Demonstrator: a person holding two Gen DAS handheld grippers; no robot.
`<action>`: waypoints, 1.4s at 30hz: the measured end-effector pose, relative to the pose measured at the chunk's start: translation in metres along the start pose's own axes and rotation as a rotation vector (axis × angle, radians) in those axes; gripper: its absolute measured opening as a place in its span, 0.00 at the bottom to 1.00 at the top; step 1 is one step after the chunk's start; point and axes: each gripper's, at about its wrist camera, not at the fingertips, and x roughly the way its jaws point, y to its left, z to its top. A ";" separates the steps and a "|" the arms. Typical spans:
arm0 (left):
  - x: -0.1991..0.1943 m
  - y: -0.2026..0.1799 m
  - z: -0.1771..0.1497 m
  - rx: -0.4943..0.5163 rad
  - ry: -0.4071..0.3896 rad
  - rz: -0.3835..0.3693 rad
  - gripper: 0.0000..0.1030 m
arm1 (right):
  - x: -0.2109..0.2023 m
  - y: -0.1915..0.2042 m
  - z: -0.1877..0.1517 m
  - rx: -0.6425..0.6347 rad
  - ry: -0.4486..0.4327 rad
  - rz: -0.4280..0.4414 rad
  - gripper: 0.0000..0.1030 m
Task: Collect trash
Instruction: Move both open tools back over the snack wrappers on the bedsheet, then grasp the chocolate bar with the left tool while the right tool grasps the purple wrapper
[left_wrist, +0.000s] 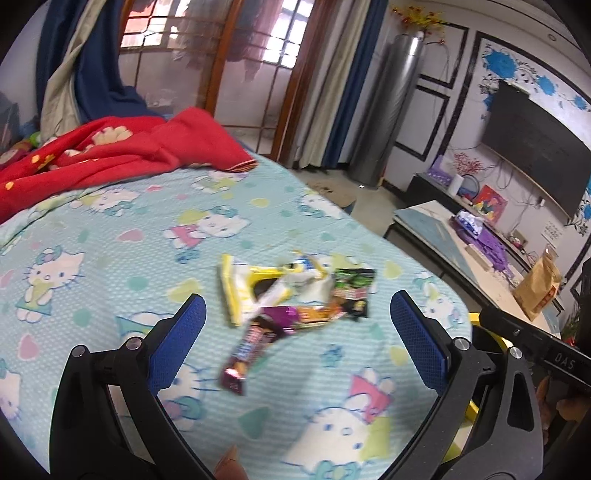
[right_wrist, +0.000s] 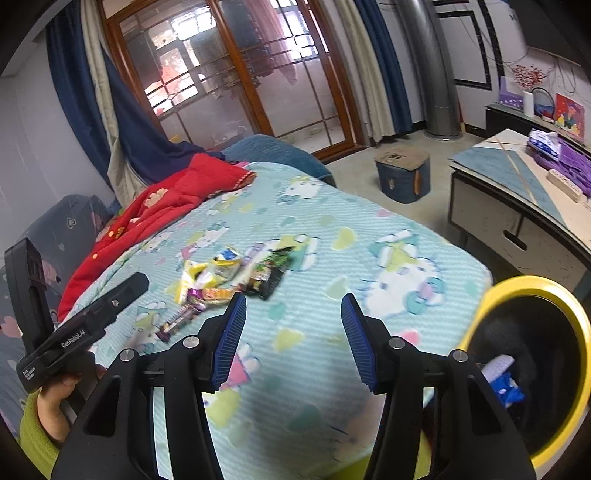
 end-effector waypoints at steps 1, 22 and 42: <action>0.000 0.005 0.001 0.000 0.005 0.007 0.89 | 0.004 0.003 0.001 0.000 0.007 0.006 0.50; 0.043 0.047 -0.018 0.034 0.240 -0.135 0.41 | 0.104 0.057 0.008 0.017 0.185 0.053 0.41; 0.059 0.039 -0.034 0.074 0.307 -0.149 0.37 | 0.145 0.041 -0.002 0.157 0.233 0.048 0.27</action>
